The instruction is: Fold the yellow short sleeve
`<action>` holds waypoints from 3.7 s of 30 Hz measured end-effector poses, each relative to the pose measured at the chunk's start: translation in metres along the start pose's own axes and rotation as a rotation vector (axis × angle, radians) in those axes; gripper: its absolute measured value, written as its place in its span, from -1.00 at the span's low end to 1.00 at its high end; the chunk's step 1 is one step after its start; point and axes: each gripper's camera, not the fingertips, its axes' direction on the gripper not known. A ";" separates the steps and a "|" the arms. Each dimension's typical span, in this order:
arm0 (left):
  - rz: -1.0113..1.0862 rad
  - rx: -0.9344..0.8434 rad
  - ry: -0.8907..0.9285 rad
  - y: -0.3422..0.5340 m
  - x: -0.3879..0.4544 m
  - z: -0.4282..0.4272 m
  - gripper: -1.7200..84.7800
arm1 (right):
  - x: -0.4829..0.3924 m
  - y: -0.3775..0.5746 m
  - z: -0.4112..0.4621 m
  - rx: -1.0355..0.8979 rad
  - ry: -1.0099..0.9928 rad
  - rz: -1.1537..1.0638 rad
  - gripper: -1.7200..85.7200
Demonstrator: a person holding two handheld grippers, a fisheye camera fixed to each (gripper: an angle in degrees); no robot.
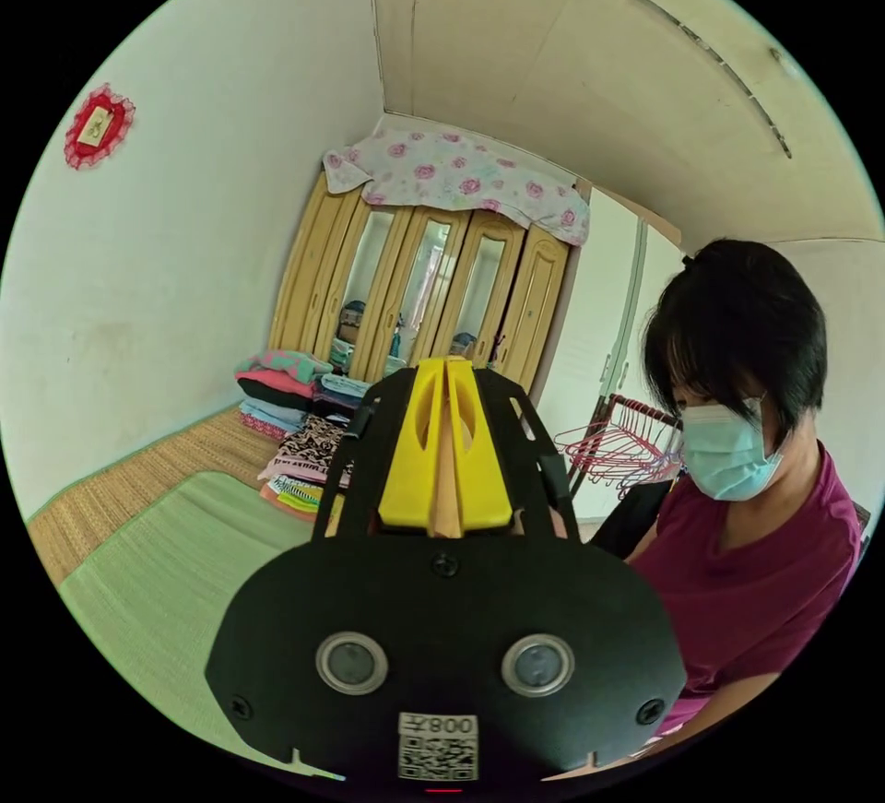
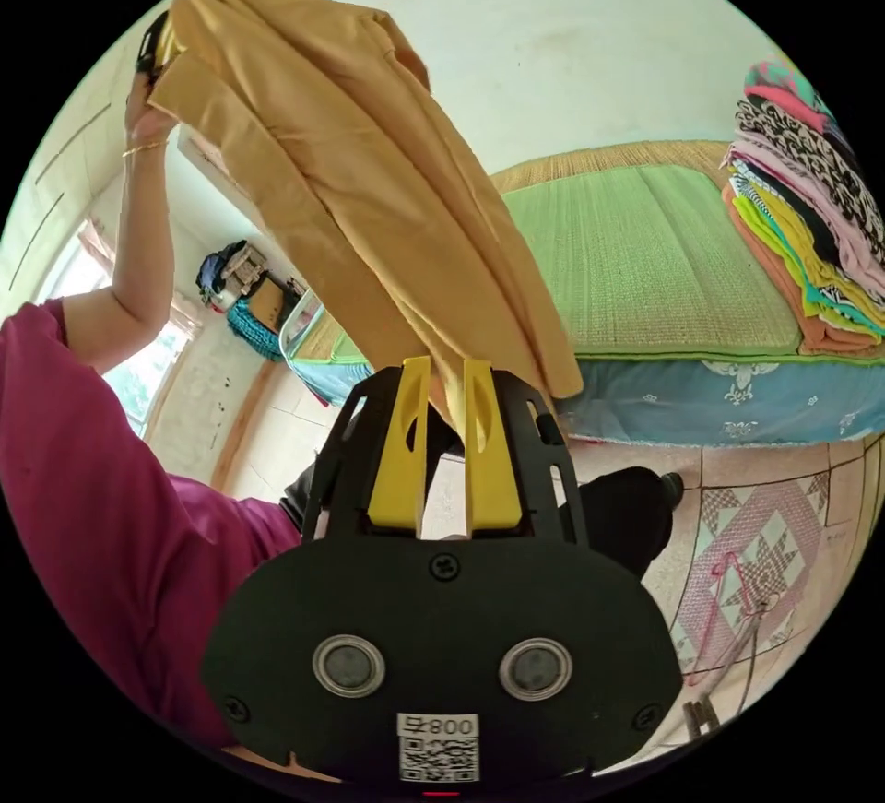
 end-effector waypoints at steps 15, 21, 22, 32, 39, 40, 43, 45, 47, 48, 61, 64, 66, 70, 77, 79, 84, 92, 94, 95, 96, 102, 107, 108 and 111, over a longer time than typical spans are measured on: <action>0.004 -0.029 -0.181 0.003 0.025 -0.049 -0.96 | -0.151 0.001 0.082 -0.049 0.151 -0.206 -0.75; 0.001 -0.019 -0.176 0.003 0.032 -0.060 -0.96 | -0.173 0.009 0.096 -0.045 0.216 -0.174 -0.75; 0.001 -0.016 -0.177 0.003 0.034 -0.062 -0.96 | -0.171 0.010 0.101 -0.062 0.207 -0.151 -0.75; 0.034 0.000 -0.163 -0.002 0.053 -0.080 -0.96 | -0.163 0.027 0.121 -0.091 0.402 -0.084 -0.75; 0.034 -0.004 -0.181 0.004 0.062 -0.092 -0.96 | -0.152 0.013 0.129 -0.081 0.481 -0.070 -0.82; 0.030 -0.005 -0.192 0.006 0.063 -0.096 -0.96 | -0.151 0.010 0.133 -0.088 0.527 -0.071 -0.88; 0.011 -0.002 -0.222 0.013 0.064 -0.110 -0.96 | -0.145 0.005 0.137 -0.103 0.619 -0.071 -0.94; -0.009 0.007 -0.232 0.018 0.063 -0.121 -0.96 | -0.140 0.004 0.131 -0.095 0.585 -0.068 -0.95; -0.028 0.019 -0.242 0.023 0.063 -0.130 -0.96 | -0.133 0.003 0.118 -0.065 0.527 -0.054 -0.95; -0.039 0.026 -0.246 0.026 0.062 -0.135 -0.96 | -0.132 0.003 0.115 -0.063 0.510 -0.056 -0.95; -0.044 0.012 -0.267 0.034 0.074 -0.132 -0.96 | -0.165 0.025 0.114 -0.038 0.181 -0.199 -0.74; -0.044 0.006 -0.273 0.036 0.076 -0.128 -0.96 | -0.170 0.028 0.103 -0.036 0.123 -0.219 -0.74; -0.044 0.005 -0.276 0.038 0.077 -0.126 -0.96 | -0.172 0.029 0.099 -0.041 0.111 -0.233 -0.73; -0.054 0.007 -0.279 0.043 0.081 -0.121 -0.96 | -0.170 0.026 0.100 -0.067 0.105 -0.232 -0.70; -0.042 -0.006 -0.311 0.049 0.092 -0.120 -0.96 | -0.155 0.021 0.095 -0.095 0.124 -0.216 -0.71; -0.048 0.002 -0.305 0.052 0.094 -0.122 -0.96 | -0.150 0.020 0.095 -0.101 0.122 -0.207 -0.71; -0.055 0.012 -0.289 0.060 0.100 -0.123 -0.96 | -0.132 0.010 0.102 -0.123 0.180 -0.199 -0.72; -0.059 0.013 -0.314 0.075 0.110 -0.138 -0.96 | -0.075 -0.013 0.105 -0.154 0.322 -0.142 -0.90; -0.067 0.016 -0.336 0.082 0.112 -0.147 -0.96 | -0.065 -0.014 0.099 -0.162 0.336 -0.147 -0.93; -0.070 0.018 -0.342 0.084 0.112 -0.149 -0.96 | -0.059 -0.015 0.093 -0.166 0.333 -0.145 -0.94; -0.076 0.022 -0.356 0.088 0.113 -0.156 -0.96 | -0.056 -0.015 0.088 -0.164 0.331 -0.141 -0.94; -0.131 0.064 -0.475 0.118 0.114 -0.208 -0.96 | -0.025 -0.003 -0.005 -0.069 0.316 -0.124 -0.95; -0.211 0.088 -0.547 0.154 0.120 -0.256 -0.96 | 0.005 0.000 -0.113 0.122 0.334 -0.069 -0.96; -0.224 0.090 -0.549 0.162 0.124 -0.266 -0.96 | 0.006 0.000 -0.124 0.145 0.337 -0.069 -0.96; -0.238 0.095 -0.582 0.182 0.139 -0.288 -0.96 | 0.004 -0.002 -0.171 0.250 0.350 -0.094 -0.96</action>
